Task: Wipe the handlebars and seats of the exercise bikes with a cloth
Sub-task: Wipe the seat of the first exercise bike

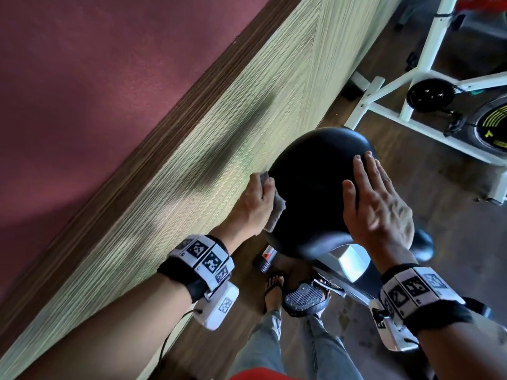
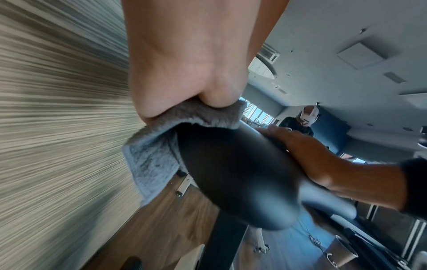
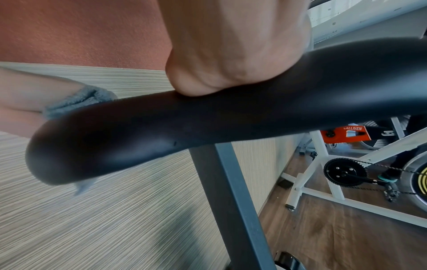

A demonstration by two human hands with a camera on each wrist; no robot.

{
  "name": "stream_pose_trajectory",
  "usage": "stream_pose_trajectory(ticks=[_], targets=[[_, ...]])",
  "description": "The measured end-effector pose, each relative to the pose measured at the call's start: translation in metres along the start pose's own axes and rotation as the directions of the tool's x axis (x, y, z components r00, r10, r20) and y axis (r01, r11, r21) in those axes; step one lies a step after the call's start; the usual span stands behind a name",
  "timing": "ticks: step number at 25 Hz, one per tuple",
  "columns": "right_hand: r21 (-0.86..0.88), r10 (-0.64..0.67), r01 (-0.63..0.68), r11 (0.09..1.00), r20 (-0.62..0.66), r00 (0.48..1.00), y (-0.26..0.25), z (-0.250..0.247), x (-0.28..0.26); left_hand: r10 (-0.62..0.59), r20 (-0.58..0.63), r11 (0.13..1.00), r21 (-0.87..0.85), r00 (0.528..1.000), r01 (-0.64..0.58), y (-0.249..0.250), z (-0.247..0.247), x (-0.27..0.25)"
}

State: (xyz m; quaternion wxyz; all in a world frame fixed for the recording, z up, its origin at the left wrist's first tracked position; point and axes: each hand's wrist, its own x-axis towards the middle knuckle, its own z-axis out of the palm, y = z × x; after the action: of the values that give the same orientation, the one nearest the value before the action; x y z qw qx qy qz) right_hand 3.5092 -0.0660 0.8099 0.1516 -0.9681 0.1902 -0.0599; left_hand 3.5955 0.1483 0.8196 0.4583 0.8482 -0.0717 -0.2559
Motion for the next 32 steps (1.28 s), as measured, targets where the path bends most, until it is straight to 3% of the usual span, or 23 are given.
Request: stream_pose_trajectory(ticks=[2, 6, 10, 13, 17, 19, 20, 22, 24, 25, 27, 29, 32], targets=[[-0.009, 0.01, -0.01, 1.0, 0.008, 1.0, -0.002, -0.002, 0.0, 0.078, -0.029, 0.997, -0.002, 0.997, -0.078, 0.012, 0.006, 0.022], [-0.017, 0.02, -0.019, 1.0, 0.023, 1.0, -0.004, -0.006, -0.001, 0.219, -0.113, 0.95, 0.251, 0.969, -0.186, 0.017, 0.021, 0.058], [-0.01, 0.006, -0.006, 1.0, 0.029, 1.0, -0.004, -0.007, -0.002, 0.293, -0.25, 0.955, 0.123, 0.923, -0.27, -0.015, 0.037, -0.013], [-0.012, 0.001, 0.0, 1.0, 0.058, 0.998, -0.004, -0.007, -0.001, 0.272, -0.299, 0.962, 0.079, 0.915, -0.26, -0.035, 0.056, -0.05], [0.0, -0.027, 0.027, 1.0, 0.094, 0.995, 0.0, -0.009, 0.0, 0.219, -0.235, 0.972, 0.134, 0.947, -0.192, -0.009, 0.039, -0.011], [0.0, -0.015, 0.015, 1.0, 0.104, 0.994, 0.001, -0.009, 0.0, 0.173, -0.284, 0.975, 0.184, 0.943, -0.124, -0.001, 0.038, 0.003], [0.003, -0.014, 0.014, 1.0, 0.111, 0.994, 0.0, -0.008, 0.0, 0.215, -0.31, 0.955, 0.267, 0.926, -0.133, 0.0, 0.045, -0.003], [0.023, -0.03, 0.028, 0.999, 0.115, 0.993, 0.001, -0.01, 0.002, 0.434, -0.284, 0.82, 0.517, 0.855, -0.245, 0.002, 0.073, -0.032], [0.044, -0.033, 0.028, 0.999, 0.114, 0.993, 0.004, -0.01, 0.003, 0.608, -0.07, 0.591, 0.705, 0.791, -0.392, 0.002, 0.105, -0.062], [0.058, -0.035, 0.029, 0.998, 0.113, 0.993, 0.005, -0.01, 0.003, 0.655, 0.011, 0.497, 0.747, 0.756, -0.442, 0.0, 0.113, -0.07], [0.08, -0.038, 0.03, 0.996, 0.099, 0.994, 0.008, -0.01, 0.004, 0.714, 0.083, 0.41, 0.755, 0.696, -0.511, -0.003, 0.108, -0.063], [0.082, -0.038, 0.031, 0.996, 0.086, 0.996, 0.007, -0.01, 0.006, 0.719, 0.095, 0.441, 0.704, 0.689, -0.557, -0.007, 0.082, -0.044], [0.082, -0.047, 0.041, 0.996, 0.078, 0.996, 0.006, -0.007, 0.006, 0.585, -0.105, 0.708, 0.551, 0.804, -0.443, -0.011, 0.046, -0.009]])
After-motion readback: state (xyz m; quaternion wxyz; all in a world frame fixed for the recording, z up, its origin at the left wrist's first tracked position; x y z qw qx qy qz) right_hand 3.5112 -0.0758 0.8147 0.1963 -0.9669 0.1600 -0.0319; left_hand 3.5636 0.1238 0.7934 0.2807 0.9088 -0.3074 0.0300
